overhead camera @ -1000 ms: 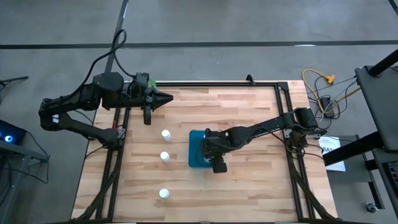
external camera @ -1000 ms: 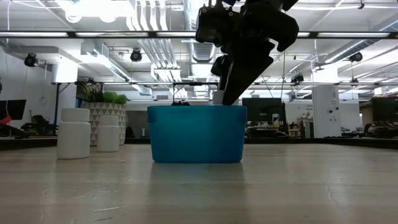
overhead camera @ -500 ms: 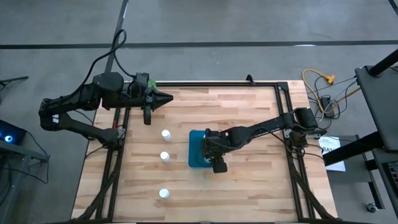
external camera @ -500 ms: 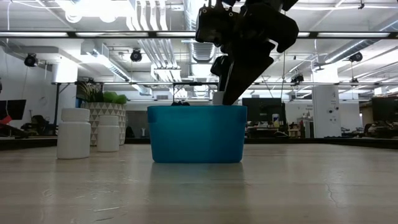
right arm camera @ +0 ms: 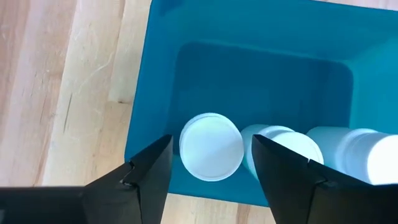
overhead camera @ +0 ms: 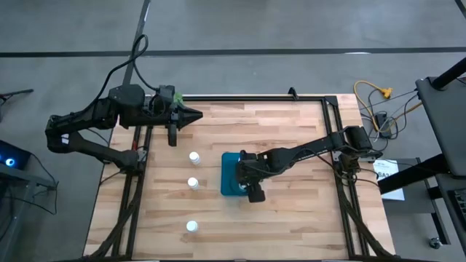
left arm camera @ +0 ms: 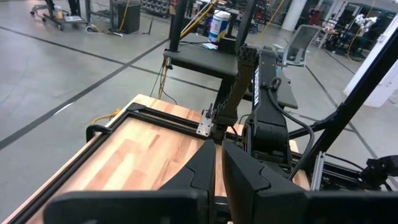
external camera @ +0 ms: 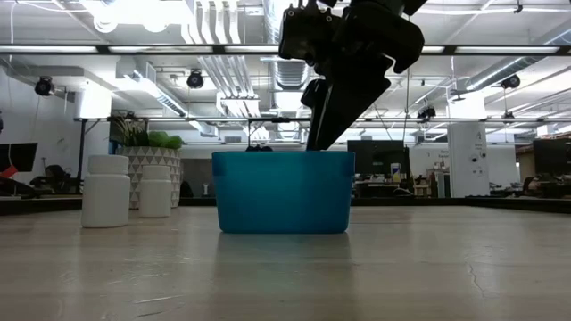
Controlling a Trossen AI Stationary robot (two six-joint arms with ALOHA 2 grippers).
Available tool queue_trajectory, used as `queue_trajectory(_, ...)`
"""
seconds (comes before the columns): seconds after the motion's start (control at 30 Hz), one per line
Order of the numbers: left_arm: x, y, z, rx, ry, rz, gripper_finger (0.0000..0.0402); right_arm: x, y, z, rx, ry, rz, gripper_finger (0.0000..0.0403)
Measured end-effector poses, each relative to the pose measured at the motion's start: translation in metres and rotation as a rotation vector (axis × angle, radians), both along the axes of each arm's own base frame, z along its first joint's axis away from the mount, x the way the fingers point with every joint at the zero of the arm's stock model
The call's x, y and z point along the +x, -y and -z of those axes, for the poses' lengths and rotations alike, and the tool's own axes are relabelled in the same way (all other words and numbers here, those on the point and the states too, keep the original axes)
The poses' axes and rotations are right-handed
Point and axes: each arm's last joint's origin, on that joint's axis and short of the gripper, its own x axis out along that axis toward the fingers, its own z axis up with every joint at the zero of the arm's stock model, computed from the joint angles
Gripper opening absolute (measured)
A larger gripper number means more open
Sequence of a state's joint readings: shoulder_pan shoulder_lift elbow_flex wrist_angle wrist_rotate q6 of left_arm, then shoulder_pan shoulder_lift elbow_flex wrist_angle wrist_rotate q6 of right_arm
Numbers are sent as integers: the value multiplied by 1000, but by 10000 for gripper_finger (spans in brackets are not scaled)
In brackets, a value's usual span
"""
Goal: Pick and place pill bottles into a basket
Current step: Put the white medicine bottle into the blue bin
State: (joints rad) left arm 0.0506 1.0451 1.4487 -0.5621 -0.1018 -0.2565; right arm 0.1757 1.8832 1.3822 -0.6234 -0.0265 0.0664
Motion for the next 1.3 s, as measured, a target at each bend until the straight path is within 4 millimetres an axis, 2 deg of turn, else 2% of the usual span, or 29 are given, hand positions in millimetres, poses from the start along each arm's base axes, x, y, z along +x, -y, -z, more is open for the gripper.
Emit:
queue_trajectory(0.13,0,0,0,-4,-1,17,11,5,-1,-10,6,33,0,212)
queue_trajectory(0.4,-7,4,-2,-20,13,124,11,19,-3,-46,24,149,1,212)
queue_trajectory(0.63,-34,9,-13,-28,88,254,11,25,-3,-64,35,205,121,210)
queue_trajectory(0.87,-66,12,-23,-39,173,293,11,30,2,-82,-60,298,208,210)
queue_trajectory(1.03,-76,12,-28,-53,224,293,11,34,13,-110,-97,350,274,210)
queue_trajectory(1.3,-82,14,-32,-127,264,340,11,34,47,-166,-105,461,350,210)
